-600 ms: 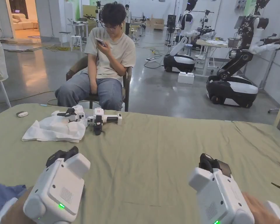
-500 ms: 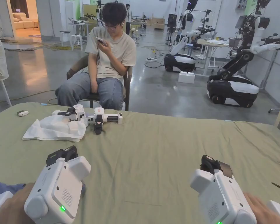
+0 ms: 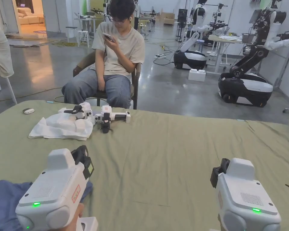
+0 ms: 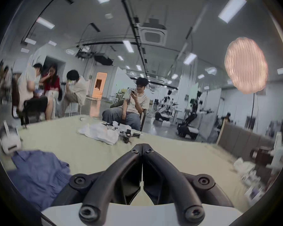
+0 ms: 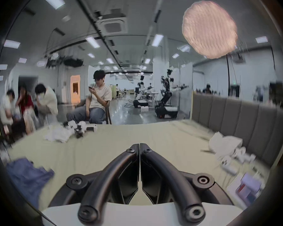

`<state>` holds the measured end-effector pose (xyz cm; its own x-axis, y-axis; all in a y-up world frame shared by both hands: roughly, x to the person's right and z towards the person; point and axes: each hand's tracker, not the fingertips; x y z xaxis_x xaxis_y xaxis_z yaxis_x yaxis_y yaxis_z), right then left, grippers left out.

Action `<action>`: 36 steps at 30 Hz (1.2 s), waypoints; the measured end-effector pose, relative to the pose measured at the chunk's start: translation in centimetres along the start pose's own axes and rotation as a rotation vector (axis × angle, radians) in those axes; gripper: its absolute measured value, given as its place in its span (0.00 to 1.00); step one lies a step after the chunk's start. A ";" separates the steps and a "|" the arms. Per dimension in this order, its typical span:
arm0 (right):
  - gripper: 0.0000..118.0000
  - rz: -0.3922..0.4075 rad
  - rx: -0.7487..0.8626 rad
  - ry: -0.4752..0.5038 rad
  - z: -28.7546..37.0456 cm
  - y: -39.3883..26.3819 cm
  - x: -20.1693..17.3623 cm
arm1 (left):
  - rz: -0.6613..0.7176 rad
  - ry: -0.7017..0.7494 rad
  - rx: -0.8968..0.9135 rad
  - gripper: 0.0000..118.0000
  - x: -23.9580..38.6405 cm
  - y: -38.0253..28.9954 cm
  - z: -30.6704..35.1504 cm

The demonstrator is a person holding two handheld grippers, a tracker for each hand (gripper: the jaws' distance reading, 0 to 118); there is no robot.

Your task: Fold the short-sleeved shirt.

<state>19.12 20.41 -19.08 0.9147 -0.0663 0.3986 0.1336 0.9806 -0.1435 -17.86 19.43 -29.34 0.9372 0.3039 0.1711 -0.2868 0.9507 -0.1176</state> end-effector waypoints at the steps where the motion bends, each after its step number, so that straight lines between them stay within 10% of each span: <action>1: 0.00 -0.019 0.003 0.001 0.3 0.1 -0.1 | 0.020 0.004 0.003 0.00 0.0 0.0 0.0; 13: 0.00 0.095 -0.013 0.033 0.8 0.0 -0.3 | -0.255 0.023 -0.115 0.00 0.3 1.4 1.8; 24: 0.00 0.147 -0.116 0.064 -0.7 -3.7 -1.9 | -0.268 0.223 -0.513 0.00 -13.8 0.9 4.9; 36: 0.00 0.185 -0.198 0.112 -1.5 -6.6 -4.9 | -0.118 0.237 -0.880 0.73 -23.1 -5.4 0.8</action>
<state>14.35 13.98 -21.45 0.9653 0.0799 0.2485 0.0221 0.9235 -0.3828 -38.10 7.35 -31.88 0.9948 0.0951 0.0359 -0.0232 0.5557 -0.8310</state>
